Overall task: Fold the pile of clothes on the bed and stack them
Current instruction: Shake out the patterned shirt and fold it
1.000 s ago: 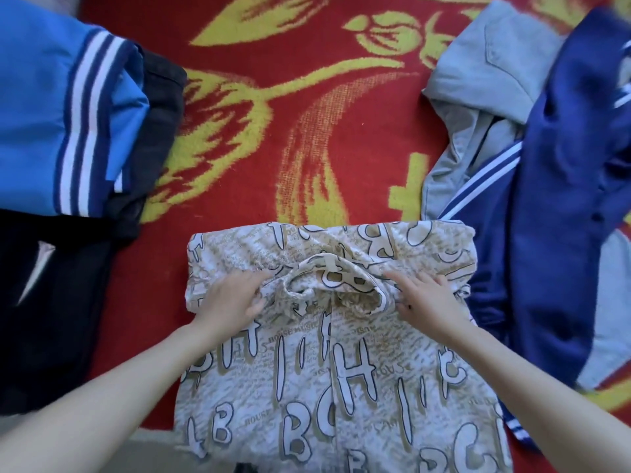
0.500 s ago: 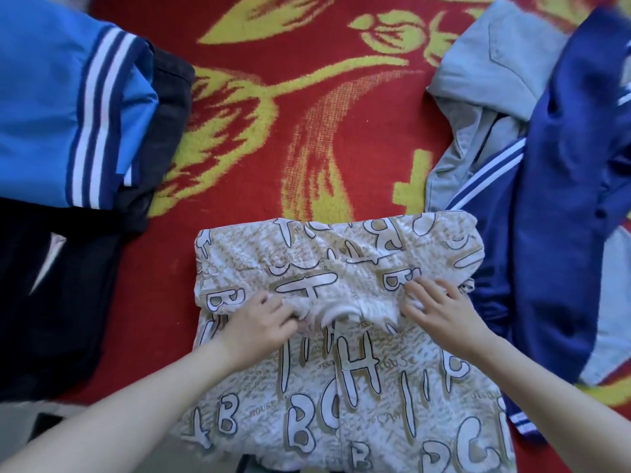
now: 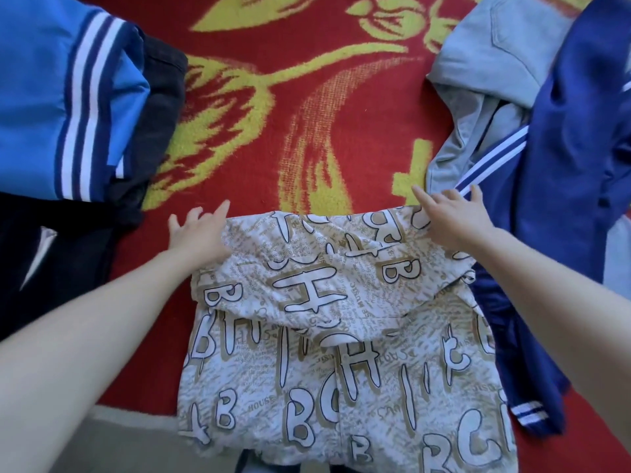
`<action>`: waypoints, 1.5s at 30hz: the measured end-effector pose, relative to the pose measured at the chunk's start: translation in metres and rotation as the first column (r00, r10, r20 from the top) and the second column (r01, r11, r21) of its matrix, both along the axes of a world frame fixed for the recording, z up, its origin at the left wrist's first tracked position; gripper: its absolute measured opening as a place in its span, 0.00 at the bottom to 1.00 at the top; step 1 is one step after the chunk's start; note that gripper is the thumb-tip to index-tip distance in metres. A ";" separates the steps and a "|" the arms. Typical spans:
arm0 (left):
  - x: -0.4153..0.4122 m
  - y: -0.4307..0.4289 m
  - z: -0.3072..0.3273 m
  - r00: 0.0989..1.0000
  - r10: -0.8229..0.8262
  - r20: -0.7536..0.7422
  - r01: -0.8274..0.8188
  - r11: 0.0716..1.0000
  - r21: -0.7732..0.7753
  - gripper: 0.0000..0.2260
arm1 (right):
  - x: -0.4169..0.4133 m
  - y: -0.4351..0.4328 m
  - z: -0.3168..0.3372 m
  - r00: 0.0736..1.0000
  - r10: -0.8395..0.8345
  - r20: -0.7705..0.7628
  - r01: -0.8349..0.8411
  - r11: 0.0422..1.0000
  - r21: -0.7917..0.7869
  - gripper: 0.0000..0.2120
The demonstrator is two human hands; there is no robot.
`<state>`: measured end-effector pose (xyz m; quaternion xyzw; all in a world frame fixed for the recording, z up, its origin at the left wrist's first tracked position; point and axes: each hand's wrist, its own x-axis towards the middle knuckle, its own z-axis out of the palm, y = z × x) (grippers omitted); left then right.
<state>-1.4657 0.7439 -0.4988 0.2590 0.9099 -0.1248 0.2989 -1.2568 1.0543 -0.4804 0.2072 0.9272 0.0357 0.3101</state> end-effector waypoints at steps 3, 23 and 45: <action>-0.015 -0.006 0.008 0.994 -0.106 -0.012 0.106 0.994 0.030 0.10 | 0.000 0.004 0.002 0.994 0.107 -0.031 -0.106 0.993 0.043 0.16; 0.010 -0.083 0.043 0.845 -0.353 -0.402 0.535 0.580 0.614 0.13 | 0.129 0.008 0.013 0.544 0.369 -0.754 -0.336 0.919 0.207 0.04; 0.158 -0.170 0.008 0.679 -0.686 -0.262 0.731 0.597 0.330 0.08 | 0.277 -0.103 -0.019 0.842 0.228 -0.489 -0.243 0.969 0.033 0.05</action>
